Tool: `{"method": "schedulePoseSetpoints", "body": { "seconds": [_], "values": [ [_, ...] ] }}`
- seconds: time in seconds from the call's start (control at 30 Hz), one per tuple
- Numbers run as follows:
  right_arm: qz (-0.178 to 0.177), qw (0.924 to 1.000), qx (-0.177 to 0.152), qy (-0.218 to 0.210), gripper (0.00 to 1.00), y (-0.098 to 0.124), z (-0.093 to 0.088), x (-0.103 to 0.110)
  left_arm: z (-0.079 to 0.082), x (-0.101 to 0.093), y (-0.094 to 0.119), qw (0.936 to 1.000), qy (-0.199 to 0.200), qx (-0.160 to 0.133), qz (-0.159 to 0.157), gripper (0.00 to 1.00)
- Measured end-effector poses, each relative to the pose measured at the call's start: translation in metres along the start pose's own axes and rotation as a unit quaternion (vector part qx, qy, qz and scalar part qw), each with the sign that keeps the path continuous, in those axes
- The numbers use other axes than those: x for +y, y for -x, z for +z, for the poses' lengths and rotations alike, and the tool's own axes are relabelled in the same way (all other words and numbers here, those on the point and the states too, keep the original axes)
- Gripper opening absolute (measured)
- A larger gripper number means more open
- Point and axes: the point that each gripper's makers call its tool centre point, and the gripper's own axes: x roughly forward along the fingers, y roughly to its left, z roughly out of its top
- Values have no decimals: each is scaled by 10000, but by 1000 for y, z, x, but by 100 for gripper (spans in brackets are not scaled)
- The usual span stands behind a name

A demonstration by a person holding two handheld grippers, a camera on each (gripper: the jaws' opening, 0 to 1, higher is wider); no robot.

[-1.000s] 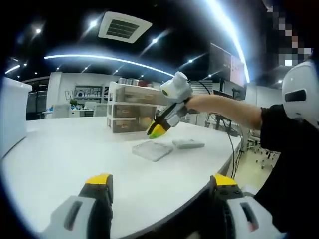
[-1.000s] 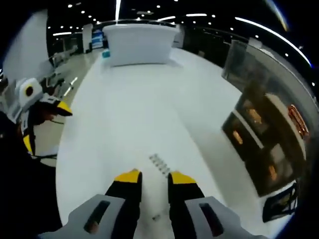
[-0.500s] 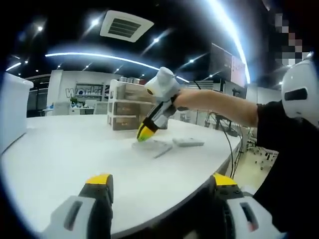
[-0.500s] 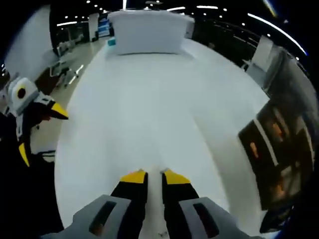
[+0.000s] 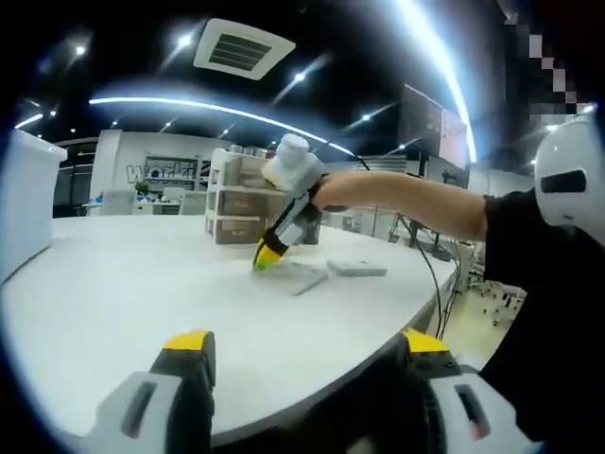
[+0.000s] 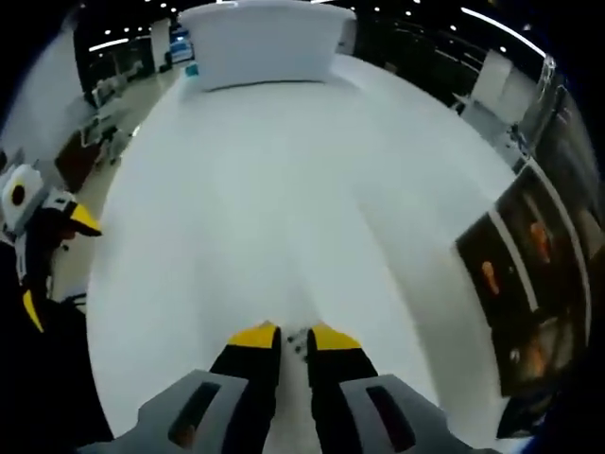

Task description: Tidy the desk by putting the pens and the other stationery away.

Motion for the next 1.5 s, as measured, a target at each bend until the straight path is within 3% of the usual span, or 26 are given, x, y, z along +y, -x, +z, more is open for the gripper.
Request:
{"method": "schedulePoseSetpoints", "body": {
  "seconds": [0.4,1.07,1.3,1.5],
  "values": [
    [-8,10000,19,30,0,0,0,9,-4,1,2,10000,-17,26,19,77],
    [208,9997,111,-82,2,9,-20,27,-8,-7,-3,9999,-35,83,-70,77],
    [224,9992,319,53,2,15,-31,37,-10,-11,-4,9999,-38,113,-97,77],
    [228,9994,263,46,2,24,-37,40,-12,-12,-5,9998,-28,134,-138,77]
  ]
}}
